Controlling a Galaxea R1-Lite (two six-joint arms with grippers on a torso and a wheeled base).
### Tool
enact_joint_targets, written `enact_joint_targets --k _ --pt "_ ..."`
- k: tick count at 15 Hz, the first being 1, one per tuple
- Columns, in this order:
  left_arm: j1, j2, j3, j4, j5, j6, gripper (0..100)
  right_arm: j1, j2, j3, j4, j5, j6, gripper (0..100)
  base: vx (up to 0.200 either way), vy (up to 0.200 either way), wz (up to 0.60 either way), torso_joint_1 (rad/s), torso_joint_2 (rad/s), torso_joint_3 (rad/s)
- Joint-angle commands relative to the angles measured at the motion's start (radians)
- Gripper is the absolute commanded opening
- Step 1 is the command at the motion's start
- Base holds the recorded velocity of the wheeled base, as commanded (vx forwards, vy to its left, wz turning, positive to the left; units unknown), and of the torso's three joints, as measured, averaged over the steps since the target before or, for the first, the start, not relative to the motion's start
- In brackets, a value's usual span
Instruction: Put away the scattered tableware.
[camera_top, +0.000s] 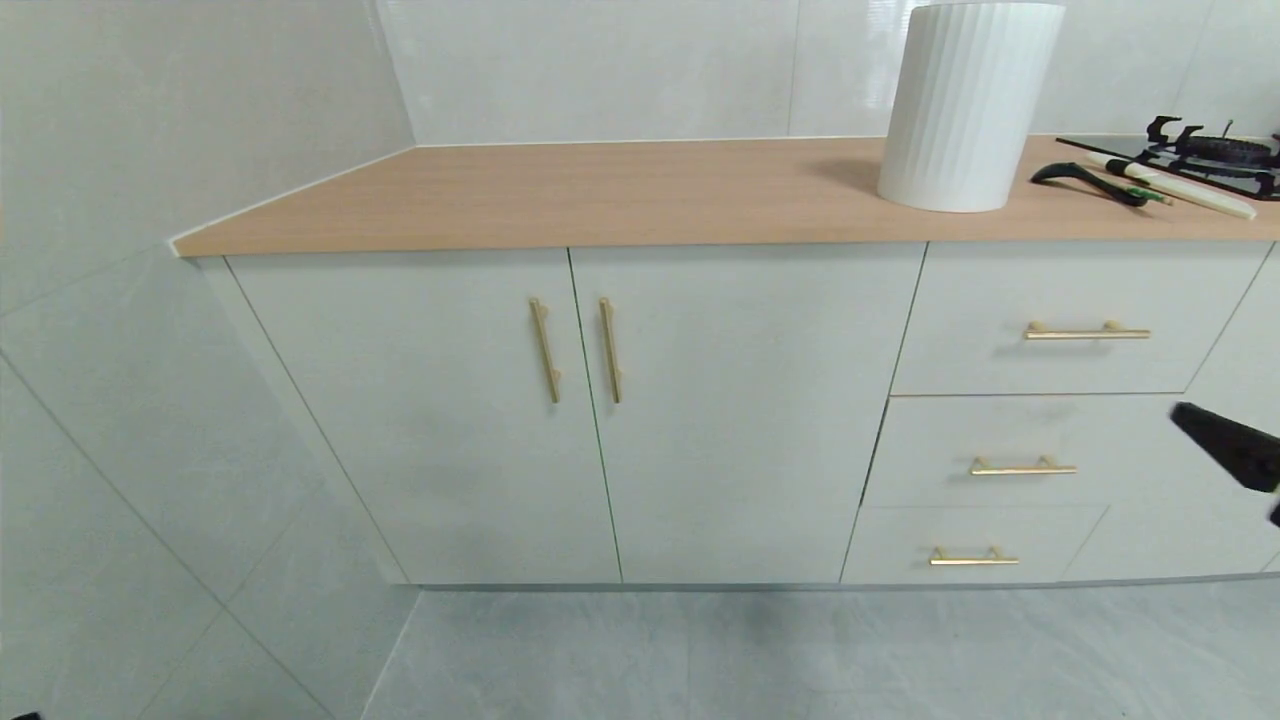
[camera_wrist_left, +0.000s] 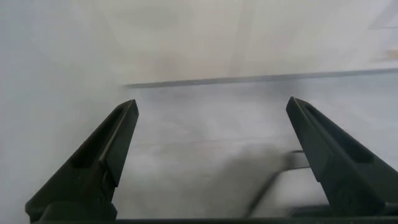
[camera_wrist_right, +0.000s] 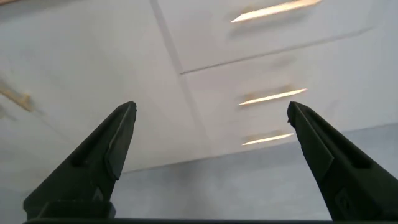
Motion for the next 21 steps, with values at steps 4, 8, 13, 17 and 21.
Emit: enact_joint_targets --k 4,8,13,17,21 --pt "0.209 -0.467 -0.043 0.184 0.175 0.188 100 -0.254 -0.839 0.112 0.483 0.011 -0.205 100 0.0 0.0 0.0 0.0 0.0 0.0" --pt "0.221 -0.447 -0.121 0.215 0.186 0.177 100 -0.303 -0.959 0.125 0.574 0.008 -0.267 100 0.0 0.0 0.0 0.0 0.0 0.0" --pt "0.503 -0.437 -0.071 0.22 0.08 0.22 100 -0.303 -0.959 0.264 0.506 0.01 -0.254 100 0.0 0.0 0.0 0.0 0.0 0.0" --pt "0.512 -0.467 0.172 -0.043 -0.003 0.099 100 -0.303 -0.959 0.408 0.413 0.189 -0.232 100 0.0 0.0 0.0 0.0 0.0 0.0" --pt "0.512 -0.467 0.222 -0.142 -0.34 0.093 100 -0.303 -0.957 0.408 0.476 0.352 -0.229 100 0.0 0.0 0.0 0.0 0.0 0.0"
